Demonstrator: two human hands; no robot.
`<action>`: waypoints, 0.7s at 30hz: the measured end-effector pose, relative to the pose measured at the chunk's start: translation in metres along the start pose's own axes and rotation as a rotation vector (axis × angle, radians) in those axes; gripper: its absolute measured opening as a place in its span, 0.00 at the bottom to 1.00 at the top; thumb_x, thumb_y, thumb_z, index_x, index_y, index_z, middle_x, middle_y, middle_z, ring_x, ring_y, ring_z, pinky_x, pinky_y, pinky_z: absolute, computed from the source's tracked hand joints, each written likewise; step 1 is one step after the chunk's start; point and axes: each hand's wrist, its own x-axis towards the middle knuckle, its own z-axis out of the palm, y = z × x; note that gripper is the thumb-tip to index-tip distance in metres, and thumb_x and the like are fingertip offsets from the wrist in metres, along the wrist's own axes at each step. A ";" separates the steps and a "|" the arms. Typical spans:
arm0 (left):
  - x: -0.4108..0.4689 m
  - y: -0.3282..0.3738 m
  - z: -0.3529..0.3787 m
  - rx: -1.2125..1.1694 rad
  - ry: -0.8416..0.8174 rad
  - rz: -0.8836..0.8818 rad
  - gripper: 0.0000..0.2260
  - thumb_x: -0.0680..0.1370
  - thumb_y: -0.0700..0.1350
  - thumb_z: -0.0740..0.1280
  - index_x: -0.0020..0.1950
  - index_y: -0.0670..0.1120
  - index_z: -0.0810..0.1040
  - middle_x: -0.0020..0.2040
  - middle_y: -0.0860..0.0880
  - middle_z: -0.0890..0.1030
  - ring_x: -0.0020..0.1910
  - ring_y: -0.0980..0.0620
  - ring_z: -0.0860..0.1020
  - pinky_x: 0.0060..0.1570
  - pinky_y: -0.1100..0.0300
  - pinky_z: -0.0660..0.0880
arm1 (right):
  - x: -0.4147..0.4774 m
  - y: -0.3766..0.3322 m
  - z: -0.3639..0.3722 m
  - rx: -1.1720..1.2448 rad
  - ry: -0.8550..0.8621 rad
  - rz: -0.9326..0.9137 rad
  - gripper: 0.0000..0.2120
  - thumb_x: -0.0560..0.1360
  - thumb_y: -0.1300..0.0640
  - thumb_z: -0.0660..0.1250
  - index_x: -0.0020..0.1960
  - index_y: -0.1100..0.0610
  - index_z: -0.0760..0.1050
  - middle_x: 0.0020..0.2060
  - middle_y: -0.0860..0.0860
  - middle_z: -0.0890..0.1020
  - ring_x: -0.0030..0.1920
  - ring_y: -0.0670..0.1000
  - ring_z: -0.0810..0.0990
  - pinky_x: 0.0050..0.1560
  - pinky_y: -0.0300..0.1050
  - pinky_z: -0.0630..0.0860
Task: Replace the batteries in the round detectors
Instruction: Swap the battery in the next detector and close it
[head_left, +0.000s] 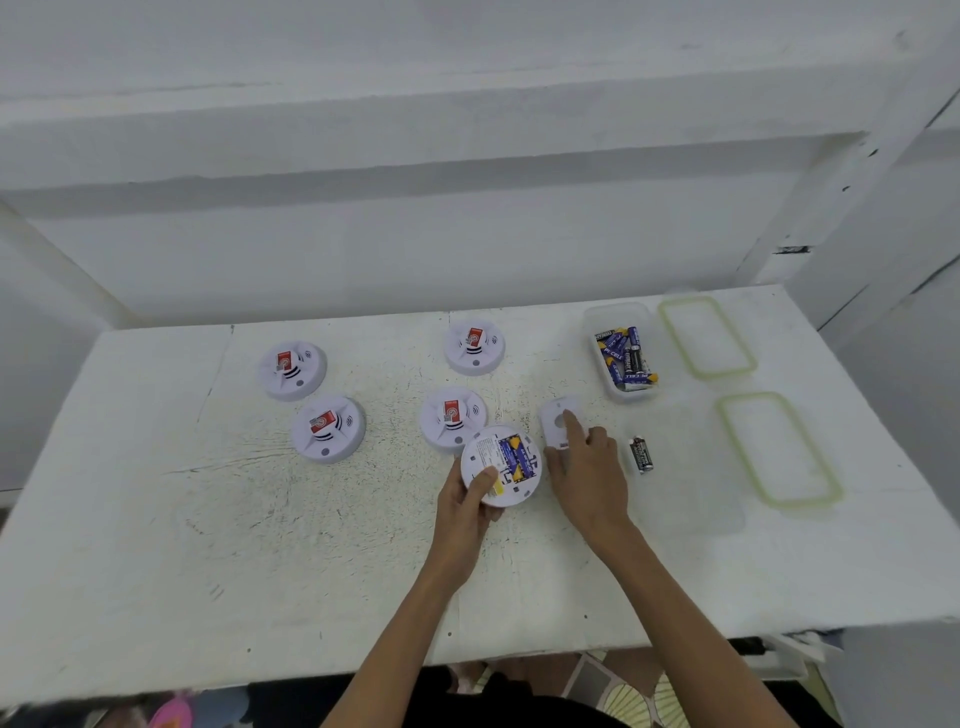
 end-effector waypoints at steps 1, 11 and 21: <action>0.000 0.000 0.000 -0.001 0.003 -0.005 0.18 0.78 0.48 0.70 0.68 0.54 0.80 0.57 0.44 0.84 0.48 0.48 0.76 0.41 0.56 0.73 | 0.000 -0.001 -0.001 -0.057 -0.010 0.011 0.24 0.82 0.48 0.60 0.77 0.50 0.62 0.58 0.57 0.73 0.57 0.56 0.71 0.41 0.46 0.70; 0.000 0.002 0.003 -0.003 0.047 -0.019 0.16 0.83 0.45 0.65 0.70 0.54 0.76 0.63 0.45 0.84 0.55 0.46 0.80 0.43 0.56 0.77 | -0.002 0.006 -0.002 -0.164 -0.122 0.062 0.26 0.85 0.47 0.52 0.81 0.50 0.54 0.58 0.57 0.76 0.55 0.55 0.76 0.45 0.47 0.72; 0.023 0.016 0.031 0.069 -0.021 0.030 0.18 0.85 0.45 0.63 0.75 0.53 0.67 0.68 0.44 0.81 0.64 0.40 0.82 0.61 0.33 0.78 | -0.021 -0.002 -0.028 0.758 -0.100 0.031 0.13 0.82 0.51 0.63 0.65 0.50 0.76 0.55 0.46 0.84 0.50 0.45 0.84 0.42 0.44 0.84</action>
